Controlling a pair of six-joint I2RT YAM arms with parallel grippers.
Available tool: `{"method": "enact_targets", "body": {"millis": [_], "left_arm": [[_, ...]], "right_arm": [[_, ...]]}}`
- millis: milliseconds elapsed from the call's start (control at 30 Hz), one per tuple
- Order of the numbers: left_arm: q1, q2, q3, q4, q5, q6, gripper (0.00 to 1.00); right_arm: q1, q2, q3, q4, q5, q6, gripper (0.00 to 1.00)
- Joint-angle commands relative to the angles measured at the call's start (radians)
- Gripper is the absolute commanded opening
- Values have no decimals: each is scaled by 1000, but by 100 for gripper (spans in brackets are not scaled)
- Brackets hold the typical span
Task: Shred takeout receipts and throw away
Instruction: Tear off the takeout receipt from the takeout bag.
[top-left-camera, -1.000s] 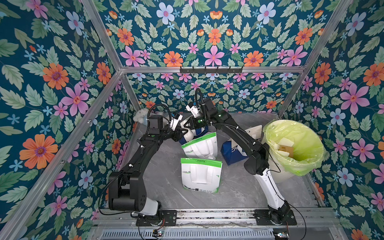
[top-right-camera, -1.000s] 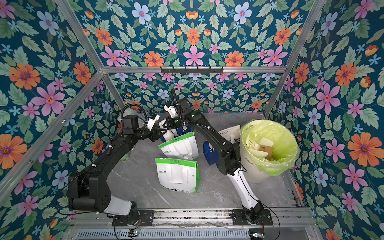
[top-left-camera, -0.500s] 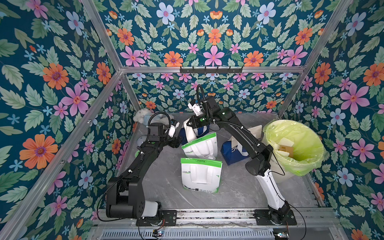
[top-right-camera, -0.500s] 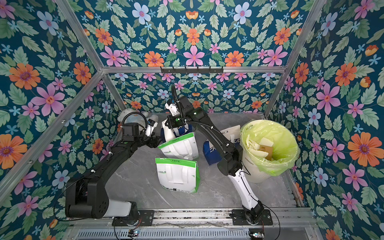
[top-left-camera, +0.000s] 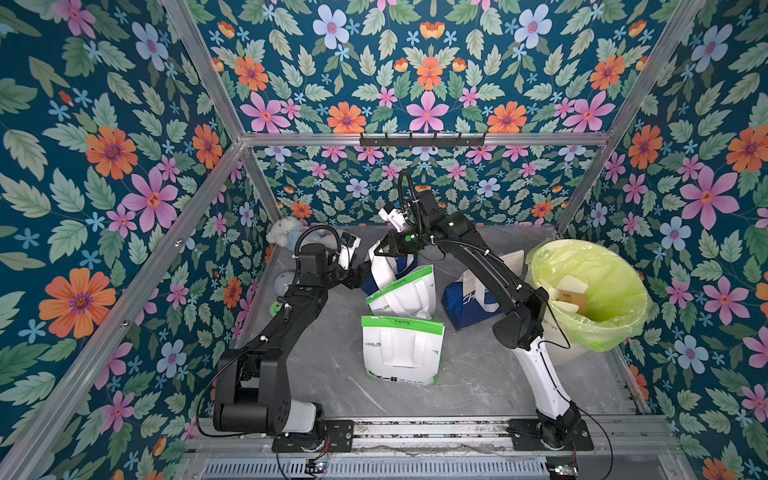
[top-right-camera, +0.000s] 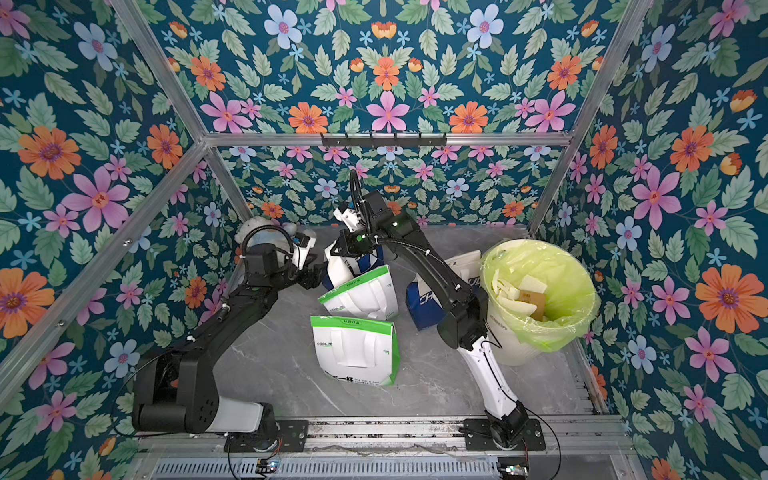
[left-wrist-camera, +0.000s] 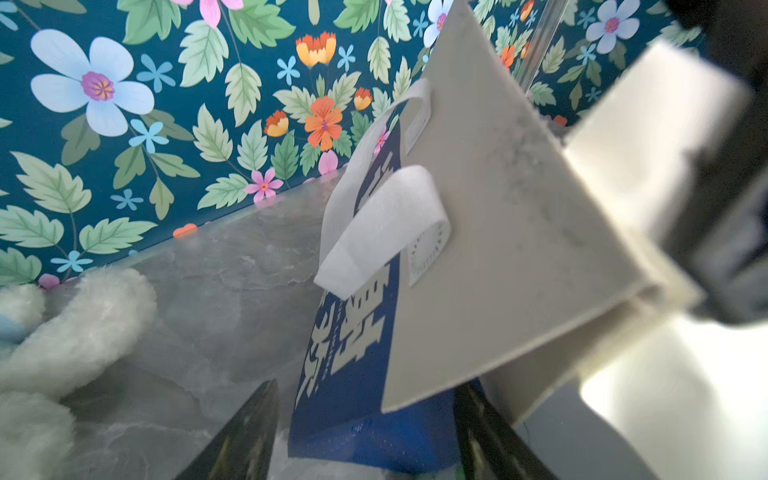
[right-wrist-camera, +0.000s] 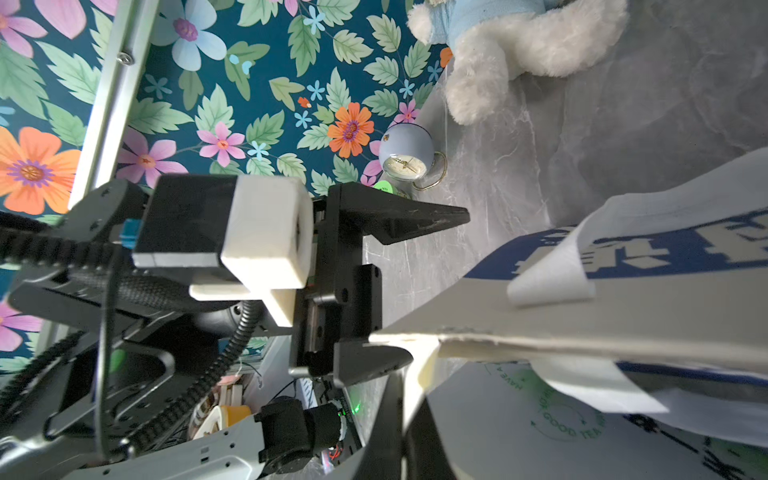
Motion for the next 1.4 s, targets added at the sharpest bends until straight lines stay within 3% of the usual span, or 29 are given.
{"method": "enact_targets", "body": {"millis": [0,233,367,500,633,667,700,767,800,833,933,1033,1100,1267,1367], "left_arm": [[-5,10,-5,112,57,-46,63],[-29,52,-4,204,4,-123,28],[-46,87,13,193,-24,-142,12],[-48,107,17,149,-55,-145,0],[-49,95,4,127,-64,-135,0],[-48,90,1,126,-61,-134,3],[-49,82,0,126,-62,-133,13],[-48,68,4,126,-61,-134,44],[-48,59,6,123,-53,-130,52],[-48,45,6,126,-49,-125,59],[-49,-3,-17,166,-61,-123,62],[-49,-60,-46,196,-73,-124,72],[-48,-105,-67,211,-90,-130,99],[-48,-211,-63,190,-61,-119,99],[-48,-258,-26,163,104,-118,95]], "right_arm": [[2,-5,-2,55,-53,33,0],[27,-11,-16,49,-22,37,0],[79,-56,-65,74,87,-29,0],[160,-169,-201,182,320,-141,0],[162,-295,-391,308,447,-125,0],[162,-328,-440,338,470,-125,0],[160,-353,-476,352,487,-127,0],[158,-393,-512,347,514,-136,0],[157,-409,-523,341,523,-141,0],[157,-429,-538,338,534,-148,0],[152,-487,-576,329,559,-163,0],[147,-552,-618,332,590,-181,0],[145,-594,-638,324,622,-192,0],[145,-723,-699,308,669,-204,0],[145,-818,-785,333,653,-206,0]]}}
